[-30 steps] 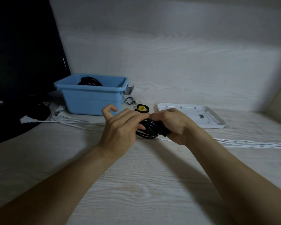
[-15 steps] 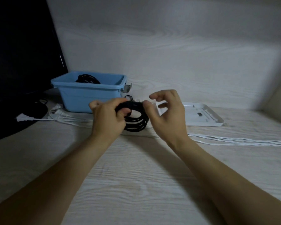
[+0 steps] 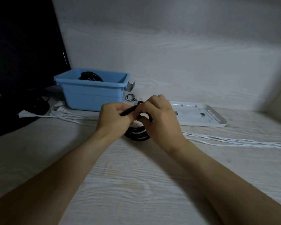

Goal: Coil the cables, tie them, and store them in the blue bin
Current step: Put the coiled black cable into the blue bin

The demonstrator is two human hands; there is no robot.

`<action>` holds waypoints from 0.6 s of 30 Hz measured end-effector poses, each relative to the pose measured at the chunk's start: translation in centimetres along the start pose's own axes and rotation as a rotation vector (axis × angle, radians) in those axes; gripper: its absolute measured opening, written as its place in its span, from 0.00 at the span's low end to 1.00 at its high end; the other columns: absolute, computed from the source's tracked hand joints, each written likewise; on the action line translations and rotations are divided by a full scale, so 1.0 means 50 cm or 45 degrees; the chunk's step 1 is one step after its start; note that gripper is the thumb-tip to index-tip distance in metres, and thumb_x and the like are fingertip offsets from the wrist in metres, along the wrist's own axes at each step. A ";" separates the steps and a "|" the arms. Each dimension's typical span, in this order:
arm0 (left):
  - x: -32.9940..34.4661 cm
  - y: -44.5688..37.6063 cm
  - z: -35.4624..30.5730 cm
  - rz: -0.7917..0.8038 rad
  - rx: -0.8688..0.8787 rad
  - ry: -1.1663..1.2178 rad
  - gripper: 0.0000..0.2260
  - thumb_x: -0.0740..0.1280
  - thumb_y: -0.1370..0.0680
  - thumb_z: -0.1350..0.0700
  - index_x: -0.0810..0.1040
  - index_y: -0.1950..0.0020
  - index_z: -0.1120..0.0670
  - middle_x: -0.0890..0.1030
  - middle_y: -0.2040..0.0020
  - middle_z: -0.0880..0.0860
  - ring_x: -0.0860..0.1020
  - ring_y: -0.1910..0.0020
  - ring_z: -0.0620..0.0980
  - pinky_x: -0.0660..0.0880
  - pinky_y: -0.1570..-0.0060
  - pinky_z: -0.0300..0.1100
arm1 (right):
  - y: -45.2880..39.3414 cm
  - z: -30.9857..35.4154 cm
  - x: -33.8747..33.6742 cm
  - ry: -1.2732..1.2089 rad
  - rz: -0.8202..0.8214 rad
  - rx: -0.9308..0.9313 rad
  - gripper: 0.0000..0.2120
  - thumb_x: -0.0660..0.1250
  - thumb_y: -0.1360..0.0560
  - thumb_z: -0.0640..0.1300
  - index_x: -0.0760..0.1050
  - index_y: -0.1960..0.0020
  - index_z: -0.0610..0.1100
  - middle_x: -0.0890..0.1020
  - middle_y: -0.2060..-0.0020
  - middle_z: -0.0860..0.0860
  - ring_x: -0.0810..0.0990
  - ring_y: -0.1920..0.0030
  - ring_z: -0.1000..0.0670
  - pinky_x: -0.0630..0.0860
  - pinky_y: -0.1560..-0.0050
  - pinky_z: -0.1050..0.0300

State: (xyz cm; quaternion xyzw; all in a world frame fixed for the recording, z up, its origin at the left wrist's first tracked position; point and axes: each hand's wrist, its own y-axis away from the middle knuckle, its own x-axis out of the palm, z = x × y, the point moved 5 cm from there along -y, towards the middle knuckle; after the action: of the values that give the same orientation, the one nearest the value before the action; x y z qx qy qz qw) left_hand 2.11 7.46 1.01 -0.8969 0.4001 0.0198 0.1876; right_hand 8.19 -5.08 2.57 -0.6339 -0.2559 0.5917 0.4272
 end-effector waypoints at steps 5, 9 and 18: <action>-0.006 -0.004 0.005 0.065 -0.129 0.064 0.05 0.77 0.30 0.63 0.84 0.58 0.55 0.85 0.66 0.52 0.82 0.67 0.48 0.78 0.62 0.38 | 0.004 -0.009 0.000 0.007 -0.015 -0.049 0.12 0.79 0.34 0.36 0.82 0.52 0.43 0.80 0.56 0.48 0.74 0.54 0.46 0.71 0.56 0.47; -0.006 -0.002 0.006 0.100 -0.212 0.176 0.03 0.76 0.31 0.64 0.84 0.58 0.59 0.83 0.70 0.53 0.79 0.70 0.48 0.77 0.66 0.38 | 0.007 -0.010 -0.006 -0.085 -0.078 -0.138 0.08 0.76 0.32 0.36 0.84 0.53 0.41 0.85 0.55 0.48 0.81 0.54 0.44 0.75 0.55 0.45; 0.000 0.001 0.024 0.138 -0.440 0.476 0.05 0.72 0.28 0.61 0.83 0.57 0.63 0.81 0.70 0.54 0.77 0.71 0.49 0.73 0.71 0.37 | 0.007 -0.011 -0.012 -0.178 -0.086 -0.178 0.03 0.75 0.29 0.33 0.83 0.57 0.39 0.87 0.55 0.48 0.85 0.53 0.46 0.79 0.55 0.45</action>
State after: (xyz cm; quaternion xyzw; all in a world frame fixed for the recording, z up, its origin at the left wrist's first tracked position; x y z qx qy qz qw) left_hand 2.21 7.84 -0.13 -0.8810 0.4658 -0.0683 -0.0472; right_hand 8.58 -5.87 2.55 -0.6103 -0.3469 0.6005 0.3830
